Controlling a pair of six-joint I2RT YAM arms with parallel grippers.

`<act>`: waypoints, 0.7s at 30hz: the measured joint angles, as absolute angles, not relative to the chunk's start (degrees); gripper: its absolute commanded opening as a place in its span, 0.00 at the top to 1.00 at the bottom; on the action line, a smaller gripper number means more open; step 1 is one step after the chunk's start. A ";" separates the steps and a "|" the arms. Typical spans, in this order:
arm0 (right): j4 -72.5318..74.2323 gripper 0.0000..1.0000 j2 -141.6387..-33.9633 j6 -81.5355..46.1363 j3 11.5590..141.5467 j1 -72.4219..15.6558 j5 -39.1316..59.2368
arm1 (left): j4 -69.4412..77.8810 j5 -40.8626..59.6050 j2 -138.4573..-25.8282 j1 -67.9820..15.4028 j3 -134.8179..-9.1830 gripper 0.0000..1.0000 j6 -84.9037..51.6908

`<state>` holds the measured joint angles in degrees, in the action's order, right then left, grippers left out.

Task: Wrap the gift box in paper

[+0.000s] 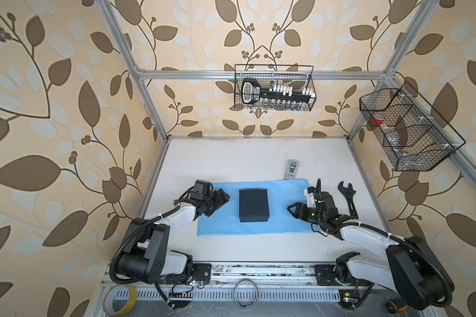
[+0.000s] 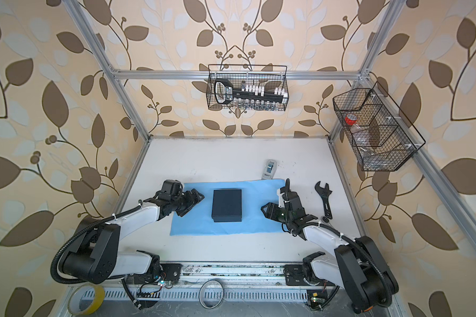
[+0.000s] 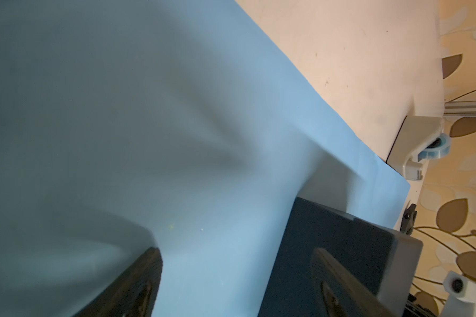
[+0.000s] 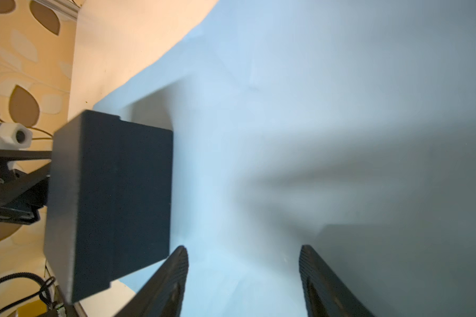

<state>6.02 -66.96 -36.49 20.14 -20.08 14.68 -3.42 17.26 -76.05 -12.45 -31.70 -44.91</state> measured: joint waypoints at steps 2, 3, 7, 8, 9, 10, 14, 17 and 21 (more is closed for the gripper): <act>5.32 0.23 -65.30 -34.94 22.48 -21.85 14.61 | -5.39 17.45 -73.71 -12.64 -32.42 0.15 -44.95; 5.50 0.21 -64.97 -34.52 23.33 -22.39 14.94 | -5.89 17.67 -72.71 -12.80 -32.67 0.17 -45.12; 5.65 0.15 -66.17 -32.77 27.86 -28.32 14.96 | -6.04 20.86 -70.67 -13.61 -33.10 0.24 -45.74; 5.54 0.14 -66.98 -32.25 29.17 -30.52 14.55 | -6.17 21.78 -70.67 -13.74 -33.10 0.25 -45.93; 5.58 0.14 -67.72 -31.86 30.17 -32.10 14.24 | -6.24 22.68 -70.67 -13.98 -33.10 0.25 -46.06; 5.82 0.14 -68.62 -31.57 31.09 -33.71 14.22 | -6.20 23.83 -70.54 -14.28 -33.10 0.25 -46.19; 9.10 0.14 -73.30 -32.38 31.97 -35.20 15.42 | -6.07 26.48 -69.49 -17.30 -33.10 0.18 -46.78; 12.14 0.15 -78.28 -34.46 32.03 -35.18 17.37 | -5.69 27.40 -69.95 -19.73 -33.10 0.17 -47.16; 15.25 0.18 -82.89 -36.69 32.53 -35.35 20.10 | -5.23 28.16 -73.32 -22.81 -33.71 0.19 -47.51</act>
